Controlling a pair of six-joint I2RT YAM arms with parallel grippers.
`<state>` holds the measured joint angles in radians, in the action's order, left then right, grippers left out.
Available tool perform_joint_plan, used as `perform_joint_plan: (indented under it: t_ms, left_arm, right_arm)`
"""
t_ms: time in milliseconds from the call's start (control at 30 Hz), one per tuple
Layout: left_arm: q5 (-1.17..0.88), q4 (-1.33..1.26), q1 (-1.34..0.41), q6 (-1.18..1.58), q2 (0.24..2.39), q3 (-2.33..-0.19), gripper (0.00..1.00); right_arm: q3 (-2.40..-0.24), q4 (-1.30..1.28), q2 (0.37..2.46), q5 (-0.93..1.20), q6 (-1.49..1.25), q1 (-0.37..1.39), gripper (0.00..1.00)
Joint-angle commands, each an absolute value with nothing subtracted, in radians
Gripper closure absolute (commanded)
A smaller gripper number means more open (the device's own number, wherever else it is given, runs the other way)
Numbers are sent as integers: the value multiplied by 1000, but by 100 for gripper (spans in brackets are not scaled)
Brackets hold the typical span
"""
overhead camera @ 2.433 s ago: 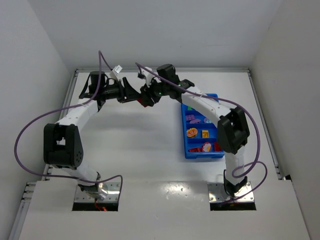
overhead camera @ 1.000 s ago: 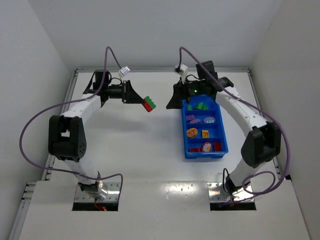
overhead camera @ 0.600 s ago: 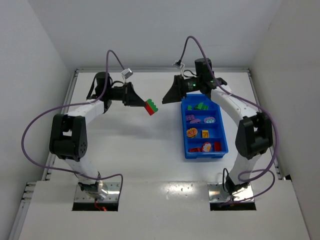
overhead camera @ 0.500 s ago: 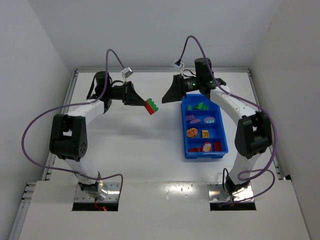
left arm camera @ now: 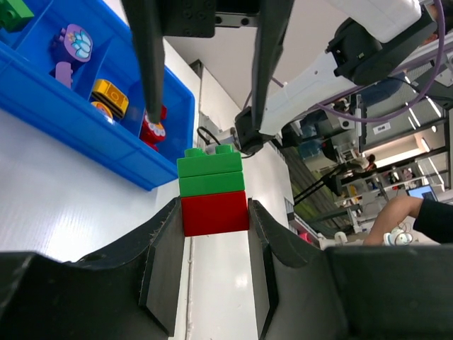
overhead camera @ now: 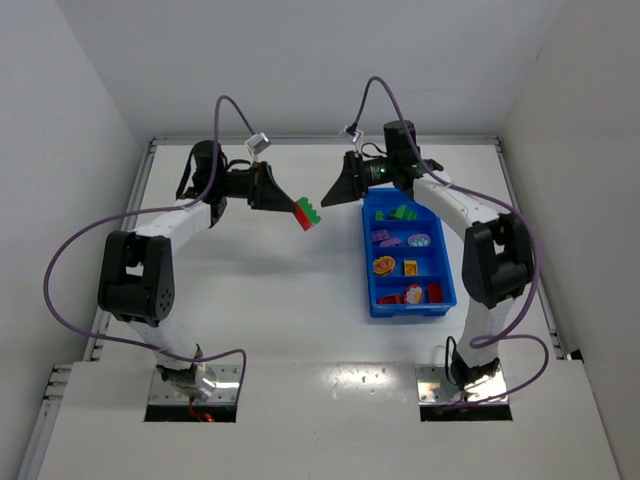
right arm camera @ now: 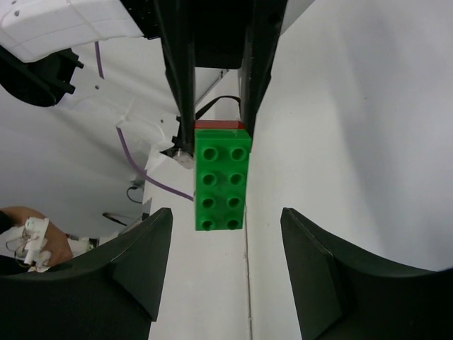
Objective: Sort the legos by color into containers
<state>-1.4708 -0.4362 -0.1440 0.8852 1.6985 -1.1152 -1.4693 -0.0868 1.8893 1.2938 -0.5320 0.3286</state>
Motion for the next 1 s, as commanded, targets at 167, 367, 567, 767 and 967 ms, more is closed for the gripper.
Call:
perform_joint_plan:
  t_ms: [167, 367, 567, 767, 967]
  left_arm:
    - [-1546, -491, -150, 891, 1637, -1129, 97]
    - [-1546, -491, -160, 891, 1637, -1129, 97]
    - [-1546, -491, -160, 891, 1637, -1129, 97]
    - [-1546, -491, -160, 891, 1637, -1129, 97]
    - [-1546, -491, -160, 882, 1646, -1120, 97]
  right_arm:
    - [-1486, -41, 1904, 1315, -538, 345, 37]
    - [-1506, -41, 1904, 1315, -538, 363, 37]
    - [-1516, -32, 1922, 1324, -538, 374, 37]
    - [-1543, -21, 1931, 1324, -548, 393, 37]
    - [-1543, -11, 1940, 1333, -557, 411, 46]
